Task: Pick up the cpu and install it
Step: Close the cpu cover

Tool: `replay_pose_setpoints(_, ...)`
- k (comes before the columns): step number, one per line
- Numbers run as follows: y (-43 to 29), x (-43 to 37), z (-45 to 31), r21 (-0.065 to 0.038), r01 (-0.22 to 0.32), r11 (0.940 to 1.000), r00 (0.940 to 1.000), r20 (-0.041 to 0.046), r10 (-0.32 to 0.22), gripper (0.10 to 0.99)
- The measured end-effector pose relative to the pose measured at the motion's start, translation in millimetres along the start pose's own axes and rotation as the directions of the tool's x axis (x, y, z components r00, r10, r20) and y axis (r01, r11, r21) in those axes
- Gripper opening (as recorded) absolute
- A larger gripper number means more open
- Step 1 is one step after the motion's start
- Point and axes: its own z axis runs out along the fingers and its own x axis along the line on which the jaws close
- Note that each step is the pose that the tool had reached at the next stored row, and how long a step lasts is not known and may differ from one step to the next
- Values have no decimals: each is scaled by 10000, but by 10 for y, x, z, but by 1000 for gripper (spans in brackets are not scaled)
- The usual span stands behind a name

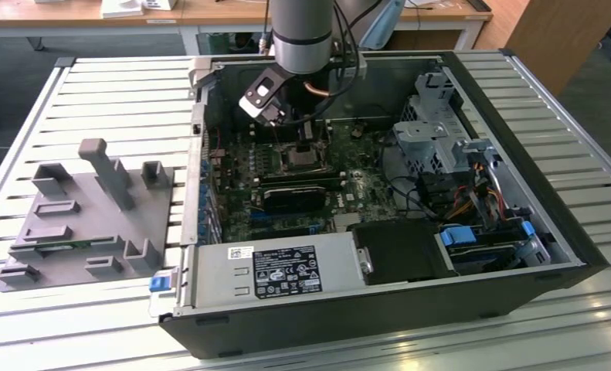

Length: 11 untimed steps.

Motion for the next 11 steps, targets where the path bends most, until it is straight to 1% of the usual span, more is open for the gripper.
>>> replay_pose_setpoints(11, 2, 0, -32, 13, 1, 10000, 10000, 2, -1, 106)
